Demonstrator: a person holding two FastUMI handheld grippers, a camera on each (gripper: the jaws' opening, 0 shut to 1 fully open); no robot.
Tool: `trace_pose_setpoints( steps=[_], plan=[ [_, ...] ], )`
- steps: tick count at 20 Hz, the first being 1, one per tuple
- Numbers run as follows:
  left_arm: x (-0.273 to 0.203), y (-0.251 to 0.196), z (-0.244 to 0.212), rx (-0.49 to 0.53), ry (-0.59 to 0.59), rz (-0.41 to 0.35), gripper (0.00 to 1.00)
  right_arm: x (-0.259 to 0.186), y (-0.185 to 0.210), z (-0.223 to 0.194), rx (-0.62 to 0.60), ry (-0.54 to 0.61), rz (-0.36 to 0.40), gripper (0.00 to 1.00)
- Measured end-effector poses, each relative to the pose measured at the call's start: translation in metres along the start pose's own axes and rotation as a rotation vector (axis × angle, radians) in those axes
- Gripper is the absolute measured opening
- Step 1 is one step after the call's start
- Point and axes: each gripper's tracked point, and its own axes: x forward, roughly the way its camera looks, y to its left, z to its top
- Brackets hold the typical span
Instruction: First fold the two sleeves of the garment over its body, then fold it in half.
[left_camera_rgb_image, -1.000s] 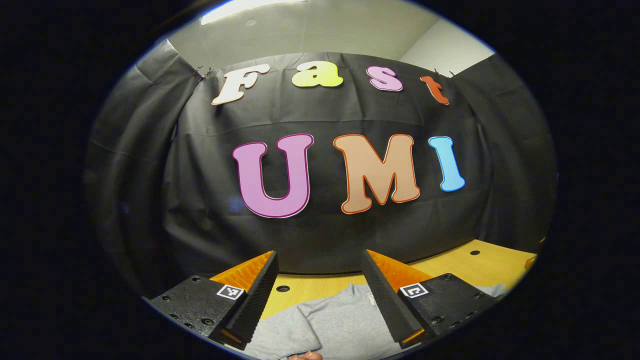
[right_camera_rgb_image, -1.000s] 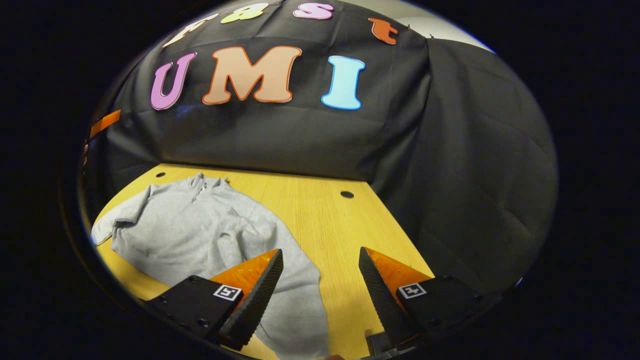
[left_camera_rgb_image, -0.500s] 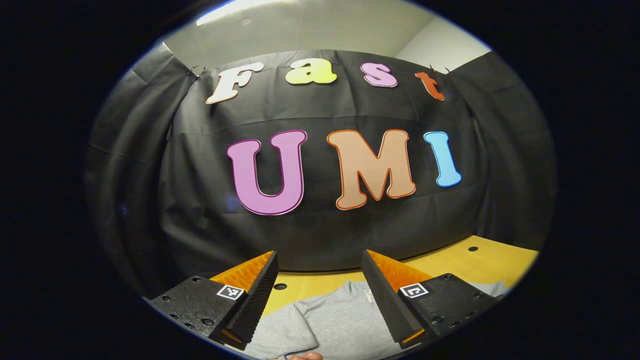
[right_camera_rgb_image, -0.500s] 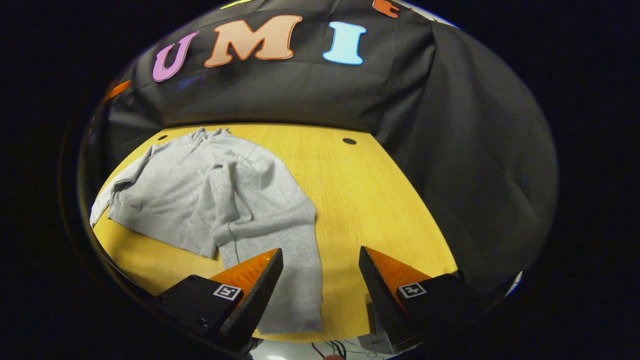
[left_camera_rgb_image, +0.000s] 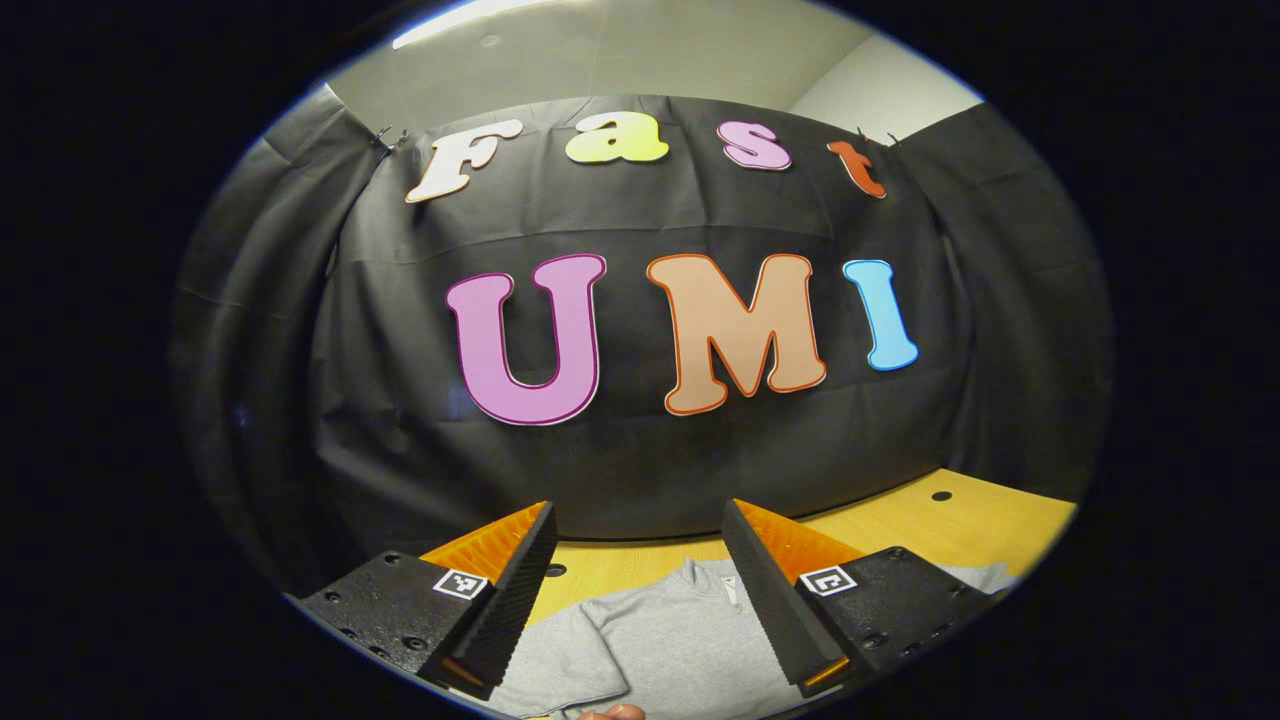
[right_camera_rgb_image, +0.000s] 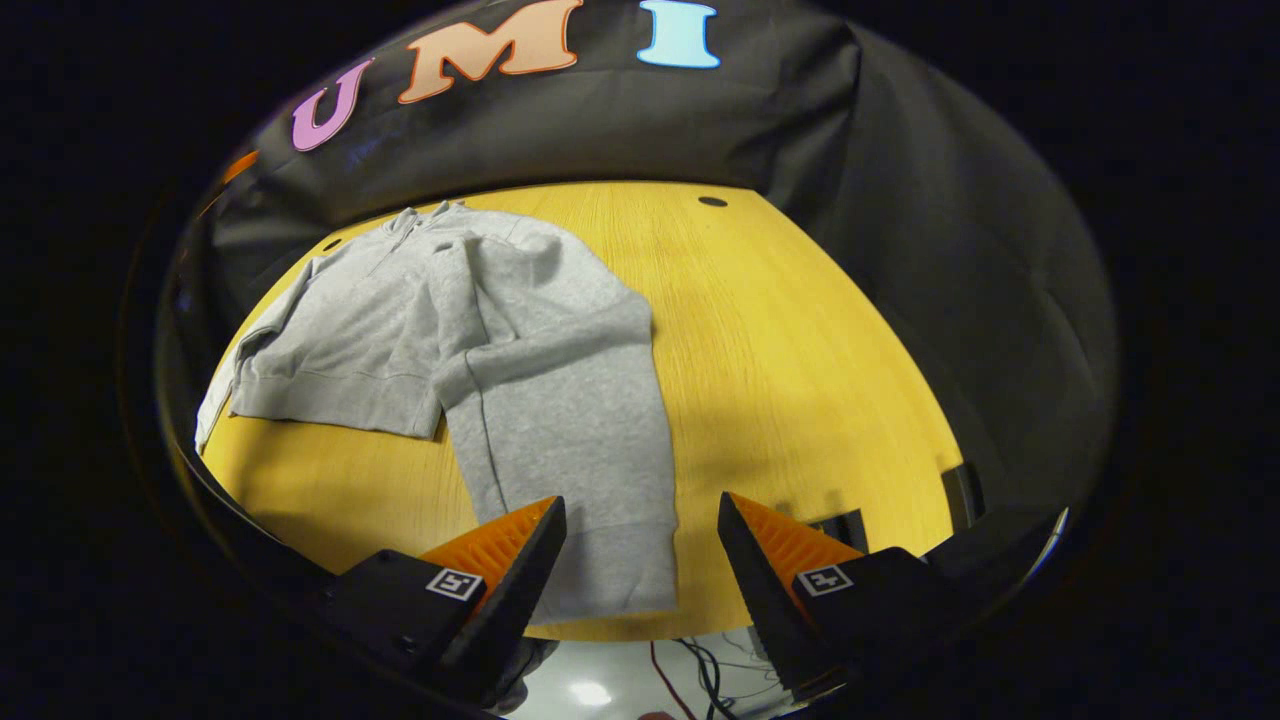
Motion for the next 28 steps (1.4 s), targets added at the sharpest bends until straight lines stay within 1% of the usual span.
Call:
trace_pose_setpoints(
  steps=[3, 4, 5, 6, 7, 8, 9, 10, 11, 12, 14, 16, 17, 22, 28],
  plan=[
    [0.001, 0.001, -0.002, -0.001, 0.005, 0.001, 0.97, 0.002, 0.004, -0.015, 0.025, 0.049, 0.026, 0.98],
    [0.002, 0.001, -0.003, -0.001, 0.007, 0.001, 1.00, 0.003, 0.006, -0.020, 0.033, 0.065, 0.031, 0.98],
    [0.002, 0.001, -0.004, -0.001, 0.010, 0.001, 1.00, 0.005, 0.007, -0.023, 0.043, 0.082, 0.035, 0.98],
    [0.003, 0.001, -0.003, -0.001, 0.011, 0.000, 0.97, 0.007, 0.010, -0.027, 0.055, 0.103, 0.048, 0.96],
    [0.003, 0.001, -0.004, -0.001, 0.012, 0.000, 0.97, 0.007, 0.010, -0.029, 0.060, 0.120, 0.044, 0.95],
    [0.003, 0.000, -0.004, 0.000, 0.011, -0.001, 0.97, 0.009, 0.009, -0.028, 0.064, 0.109, 0.047, 0.88],
    [0.003, 0.001, -0.004, -0.001, 0.009, -0.001, 0.96, 0.007, 0.009, -0.029, 0.066, 0.120, 0.042, 0.85],
    [0.004, 0.000, -0.005, -0.002, 0.010, -0.001, 0.97, 0.009, 0.010, -0.027, 0.071, 0.112, 0.047, 0.74],
    [0.005, 0.000, -0.004, -0.002, 0.011, 0.000, 1.00, 0.009, 0.011, -0.028, 0.081, 0.115, 0.051, 0.69],
    [0.005, 0.000, -0.006, -0.004, 0.012, 0.000, 0.96, 0.010, 0.014, -0.027, 0.102, 0.111, 0.060, 0.52],
    [0.006, 0.001, -0.005, -0.006, 0.012, 0.002, 0.96, 0.010, 0.018, -0.025, 0.154, 0.121, 0.066, 0.18],
    [0.007, 0.000, -0.006, -0.007, 0.010, 0.001, 0.96, 0.013, 0.016, -0.023, 0.192, 0.123, 0.048, 0.13],
    [0.007, 0.001, -0.005, -0.003, 0.010, 0.003, 0.97, 0.013, 0.015, -0.018, 0.209, 0.114, 0.040, 0.08],
    [0.005, 0.006, 0.000, 0.006, -0.006, 0.008, 0.97, 0.009, 0.026, 0.034, 0.302, 0.005, 0.075, 0.08],
    [-0.003, 0.023, -0.002, 0.006, -0.002, 0.046, 0.97, 0.001, 0.043, 0.111, 0.407, -0.109, 0.157, 0.08]
  ],
)
